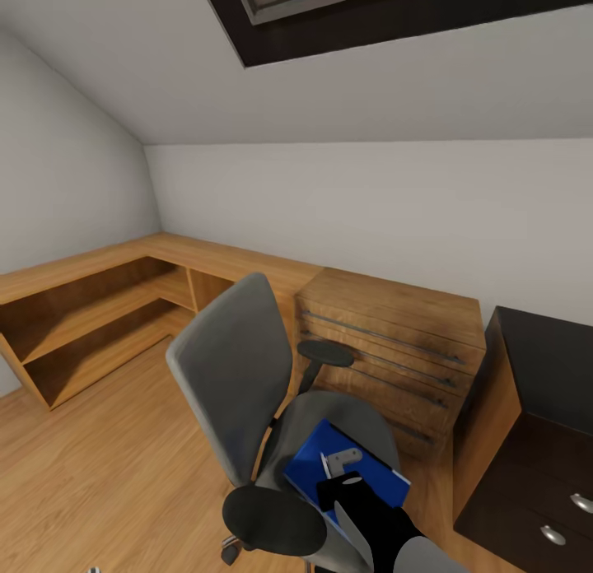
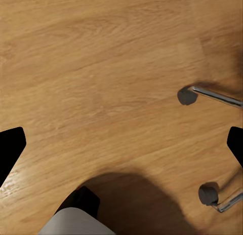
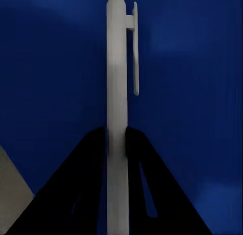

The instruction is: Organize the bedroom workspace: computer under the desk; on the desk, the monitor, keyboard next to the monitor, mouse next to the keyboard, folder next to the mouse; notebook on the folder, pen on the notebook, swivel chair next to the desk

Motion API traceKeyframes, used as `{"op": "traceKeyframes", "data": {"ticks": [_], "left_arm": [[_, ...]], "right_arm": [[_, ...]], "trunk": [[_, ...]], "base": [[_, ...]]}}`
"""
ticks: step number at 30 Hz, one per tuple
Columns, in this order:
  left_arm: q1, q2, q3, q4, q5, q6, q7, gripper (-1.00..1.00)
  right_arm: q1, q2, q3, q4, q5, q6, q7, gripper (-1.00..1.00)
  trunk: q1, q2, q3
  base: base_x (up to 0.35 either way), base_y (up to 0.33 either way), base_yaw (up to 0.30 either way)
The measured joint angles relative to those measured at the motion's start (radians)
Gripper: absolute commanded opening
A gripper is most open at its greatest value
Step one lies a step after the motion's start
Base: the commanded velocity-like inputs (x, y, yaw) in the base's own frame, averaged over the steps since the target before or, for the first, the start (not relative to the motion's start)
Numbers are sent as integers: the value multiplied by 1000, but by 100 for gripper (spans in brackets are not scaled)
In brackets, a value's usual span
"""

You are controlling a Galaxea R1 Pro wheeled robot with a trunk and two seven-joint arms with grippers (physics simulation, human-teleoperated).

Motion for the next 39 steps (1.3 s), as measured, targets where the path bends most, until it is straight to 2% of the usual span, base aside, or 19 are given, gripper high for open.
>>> {"op": "traceKeyframes", "data": {"ticks": [12, 14, 17, 20, 22, 23, 24, 27, 31, 39], "left_arm": [[0, 0, 0, 1, 0, 0, 2, 100], [0, 0, 0, 1, 0, 0, 2, 100], [0, 0, 0, 2, 0, 0, 1, 100], [0, 0, 0, 1, 1, 0, 1, 100], [0, 0, 0, 7, 1, 0, 1, 100], [0, 1, 0, 11, 0, 0, 1, 100], [0, 1, 0, 22, 0, -1, 2, 100], [0, 1, 0, 32, 0, -24, 1, 100], [0, 0, -1, 37, 2, -89, 1, 100], [0, 2, -1, 44, 3, -115, -1, 100]], "right_arm": [[0, 0, -1, -21, 1, -1, -1, -100], [0, 0, -2, -73, 2, 5, -2, -100], [4, 0, -3, -194, 1, 80, -2, -100], [34, -44, -3, -348, -7, 168, -1, -100], [88, -88, -3, -512, -21, 244, -2, -100], [104, -99, -3, -557, -27, 262, -2, -100], [149, -128, -3, -677, -42, 312, -2, -100], [204, -163, -5, -835, -76, 378, -3, -100], [231, -182, -19, -911, -111, 409, -3, -100], [238, -189, -119, -973, -129, 471, -1, -100]], "trunk": [[-46, 84, 38], [-54, 98, 44], [-65, 119, 53], [-77, 140, 63], [-84, 154, 69], [-88, 161, 72], [-92, 168, 75], [-104, 189, 85], [-119, 217, 97], [-150, 273, 122]], "base": [[-1, 0, 0], [-58, 0, 0], [-35, 0, 0], [-10, 0, 0], [-4, 0, 0], [-2, 0, 0], [-1, 0, 0], [0, 0, 0], [0, 0, 0], [0, 0, 0]]}}
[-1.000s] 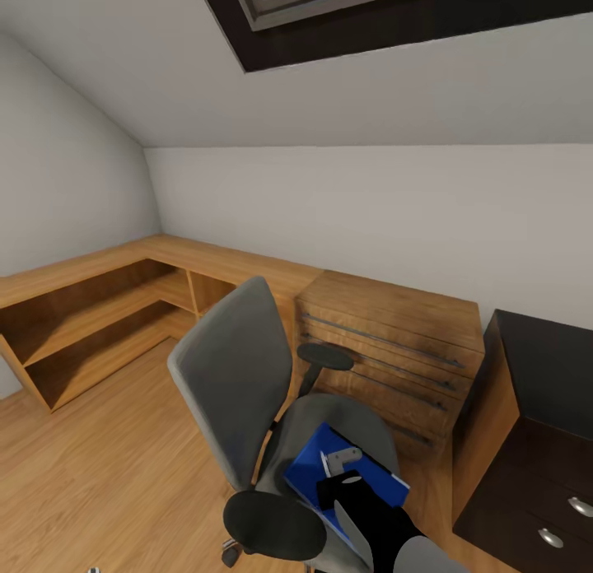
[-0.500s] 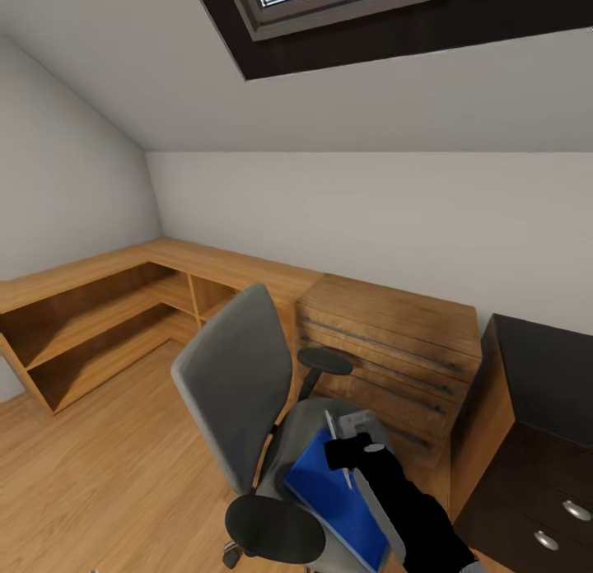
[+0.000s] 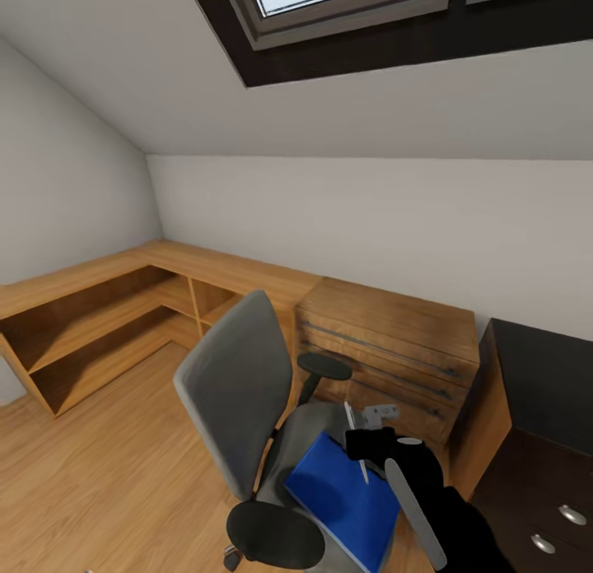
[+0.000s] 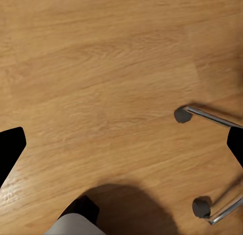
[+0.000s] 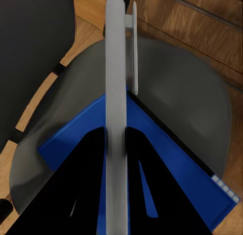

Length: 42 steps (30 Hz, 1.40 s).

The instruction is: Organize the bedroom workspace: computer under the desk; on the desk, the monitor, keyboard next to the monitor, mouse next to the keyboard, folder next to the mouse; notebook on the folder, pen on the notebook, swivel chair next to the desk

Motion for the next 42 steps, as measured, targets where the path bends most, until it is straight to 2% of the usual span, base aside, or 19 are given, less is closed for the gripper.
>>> {"op": "traceKeyframes", "data": {"ticks": [12, 27, 42], "left_arm": [[0, 0, 1, 2, 3, -2, 3, 100], [0, 2, 3, 8, 4, -3, 2, 100], [0, 0, 0, 30, -3, -6, 2, 100]], "right_arm": [[1, 3, -14, 3, -10, -4, 4, -100], [1, 4, -14, 10, -10, -3, 3, -100], [1, 4, -13, 15, -10, -3, 2, -100]], "trunk": [[-46, 84, 38], [-103, 189, 85], [-103, 189, 85]], "base": [[-57, -18, 0], [-268, -146, 0], [-71, -63, 0]]}}
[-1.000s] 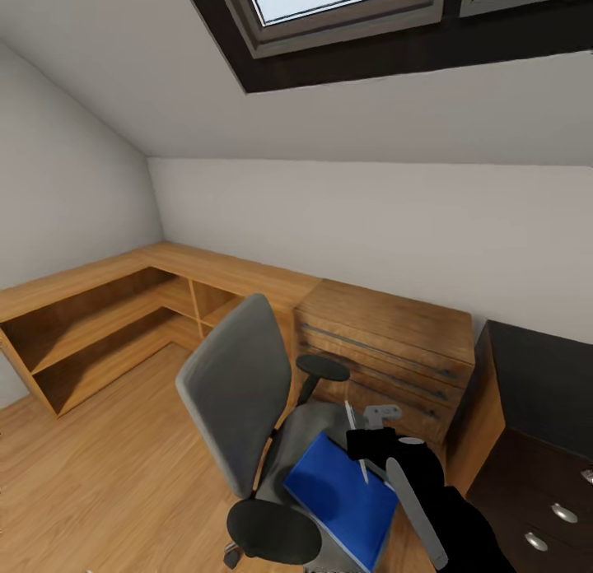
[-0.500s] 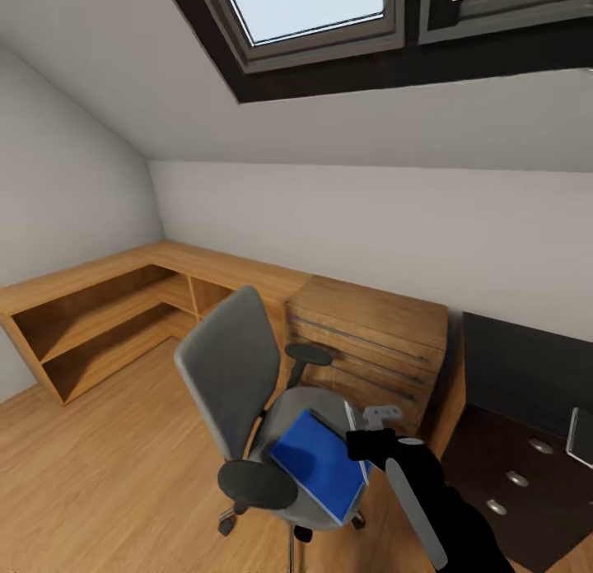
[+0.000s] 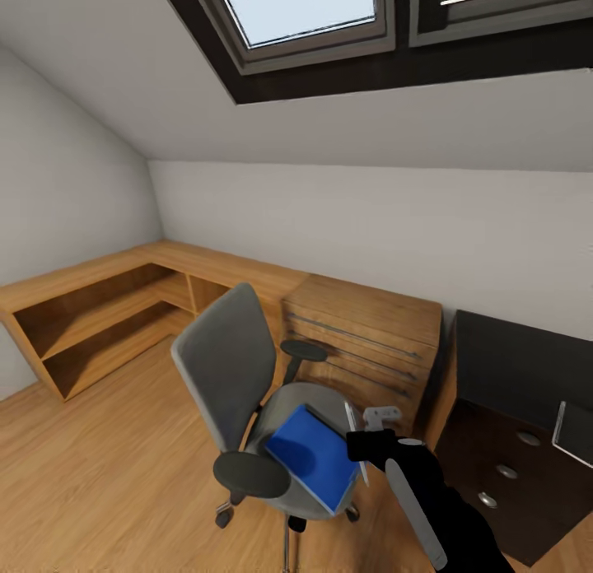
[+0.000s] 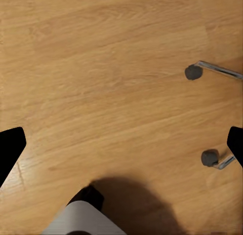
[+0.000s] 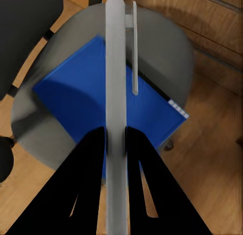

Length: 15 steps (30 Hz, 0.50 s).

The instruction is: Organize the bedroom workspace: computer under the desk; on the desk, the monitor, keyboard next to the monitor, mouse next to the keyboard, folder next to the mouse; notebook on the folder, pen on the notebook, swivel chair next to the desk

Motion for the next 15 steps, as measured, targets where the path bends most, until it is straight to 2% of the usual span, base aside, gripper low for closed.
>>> {"op": "traceKeyframes", "data": {"ticks": [10, 15], "left_arm": [[0, -1, -3, 4, 0, 0, 0, 100], [0, -1, -6, 5, 1, 0, 0, 100]], "right_arm": [[0, 0, 0, 0, -2, 0, 1, -100], [0, 0, -1, 0, -2, 0, 1, -100]], "trunk": [[0, 0, 0], [0, 0, 0]], "base": [[-235, -251, -6], [-208, -228, -164]]}}
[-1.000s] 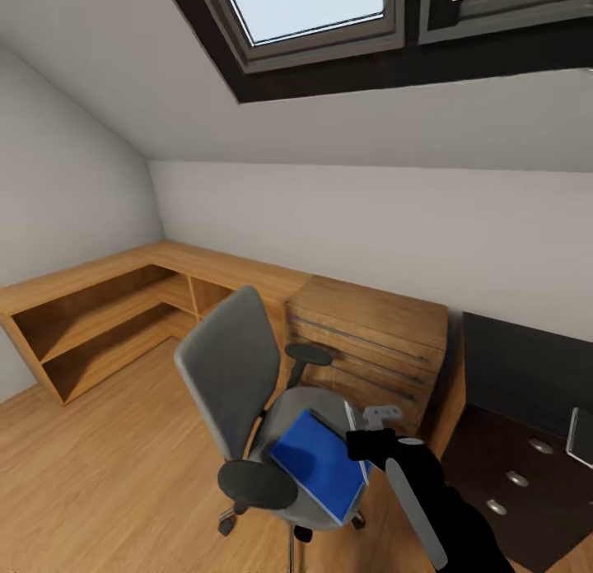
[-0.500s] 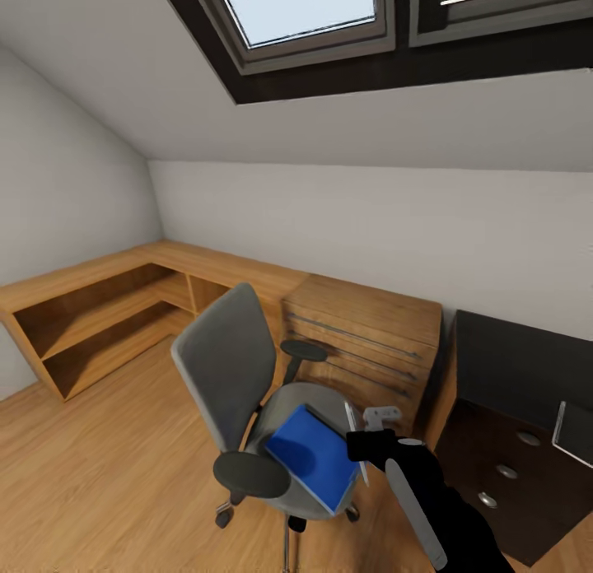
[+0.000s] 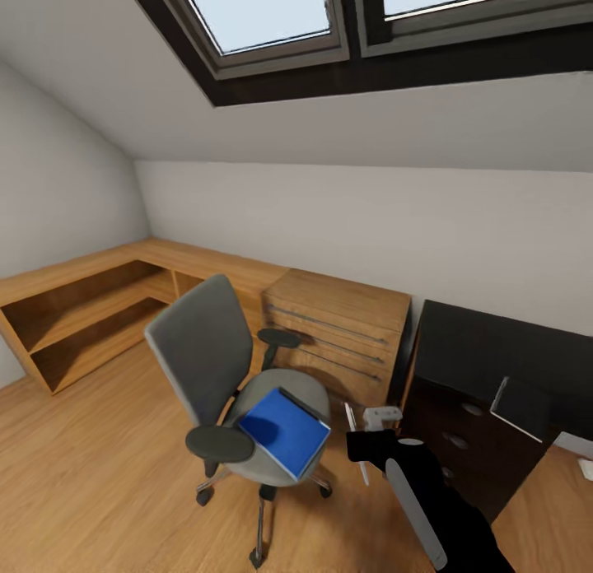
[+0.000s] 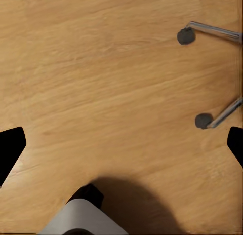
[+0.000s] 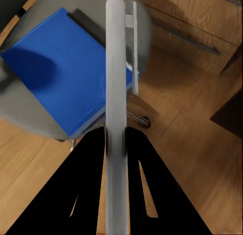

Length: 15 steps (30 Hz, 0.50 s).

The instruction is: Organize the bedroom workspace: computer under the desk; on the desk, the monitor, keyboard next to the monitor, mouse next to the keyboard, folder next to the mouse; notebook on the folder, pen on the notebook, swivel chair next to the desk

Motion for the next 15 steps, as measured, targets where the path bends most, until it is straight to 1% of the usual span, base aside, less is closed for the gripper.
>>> {"op": "traceKeyframes", "data": {"ticks": [6, 7, 8, 11, 12, 14, 15], "left_arm": [[0, -3, -6, -1, 0, 0, 0, 100], [0, -4, -17, -1, 0, 0, 0, 100], [0, -4, -34, 0, 1, 0, 0, 100], [0, -3, -65, 0, 0, 0, 2, 100], [0, -3, -82, 1, 1, 0, 3, 100], [0, -2, -110, 8, -3, 0, 5, 100], [0, -2, -118, 12, -7, 0, 5, 100]], "right_arm": [[0, 0, 0, 0, 0, 0, 0, -100], [0, 0, 0, 0, 0, 0, 0, -100], [0, 0, 0, -1, 0, 0, 0, -100], [0, 0, 0, -2, 0, 0, 0, -100], [0, 0, 0, -3, 0, 1, 0, -100], [0, 0, 0, -5, 0, 1, 0, -100], [0, 0, 0, -5, 0, 1, 0, -100]], "trunk": [[0, 0, 0], [0, 0, 0], [0, 0, 0], [-12, 21, 9], [-16, 28, 12], [-23, 42, 19], [-27, 49, 22]], "base": [[-50, -58, -251], [-12, -14, -264], [-10, -11, -266], [-6, -7, -268], [-3, -3, -268], [-2, -2, -194], [-1, -1, -111]]}}
